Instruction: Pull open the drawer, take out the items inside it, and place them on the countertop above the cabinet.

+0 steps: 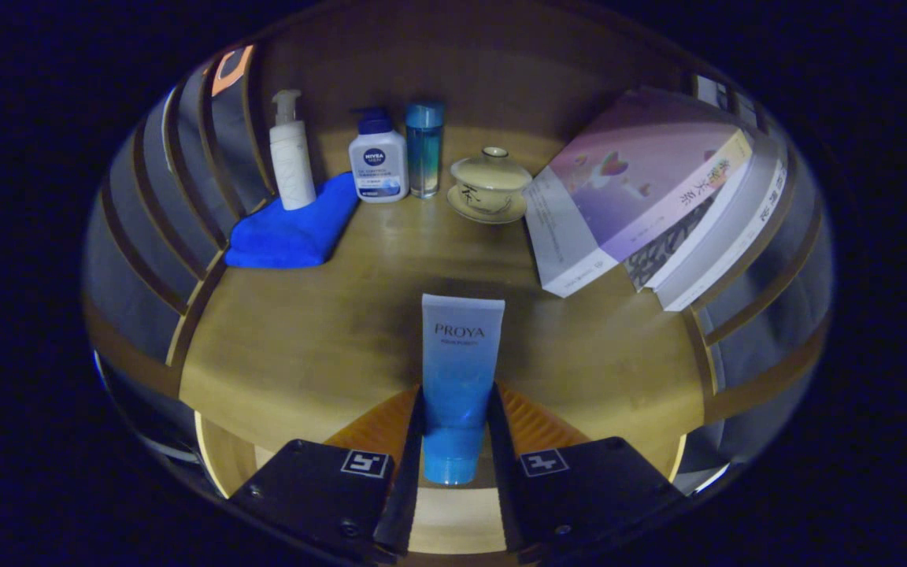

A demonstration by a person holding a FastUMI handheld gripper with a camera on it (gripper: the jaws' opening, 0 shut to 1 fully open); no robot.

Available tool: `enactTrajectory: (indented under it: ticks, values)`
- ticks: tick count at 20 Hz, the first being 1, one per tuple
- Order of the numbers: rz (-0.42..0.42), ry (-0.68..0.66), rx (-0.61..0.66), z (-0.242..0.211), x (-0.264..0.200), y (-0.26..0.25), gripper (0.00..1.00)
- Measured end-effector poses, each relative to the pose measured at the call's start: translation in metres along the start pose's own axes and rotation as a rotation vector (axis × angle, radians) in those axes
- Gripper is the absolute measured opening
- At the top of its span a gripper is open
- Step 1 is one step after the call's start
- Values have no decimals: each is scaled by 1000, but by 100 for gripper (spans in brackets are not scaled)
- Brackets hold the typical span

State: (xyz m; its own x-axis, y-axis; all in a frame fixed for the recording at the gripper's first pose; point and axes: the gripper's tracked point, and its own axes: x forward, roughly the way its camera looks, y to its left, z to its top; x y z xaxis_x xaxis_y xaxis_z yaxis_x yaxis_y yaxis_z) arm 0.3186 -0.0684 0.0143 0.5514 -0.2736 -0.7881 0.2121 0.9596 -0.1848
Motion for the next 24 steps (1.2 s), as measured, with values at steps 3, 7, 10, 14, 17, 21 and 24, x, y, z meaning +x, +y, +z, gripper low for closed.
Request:
enactTrajectory:
  ticks: [3, 7, 10, 14, 17, 21, 24]
  values:
    - [-15, -13, 9, 2, 8, -1, 51]
    - [-19, -37, 17, 4, -3, -4, 56]
    - [-14, -44, 34, -3, -18, -7, 61]
    - [26, -67, 25, -20, -50, -6, 67]
    - [73, -104, 11, -36, -82, 0, 69]
    - [138, -165, -2, -66, -123, 6, 76]
    - [171, -211, -8, -94, -150, 5, 80]
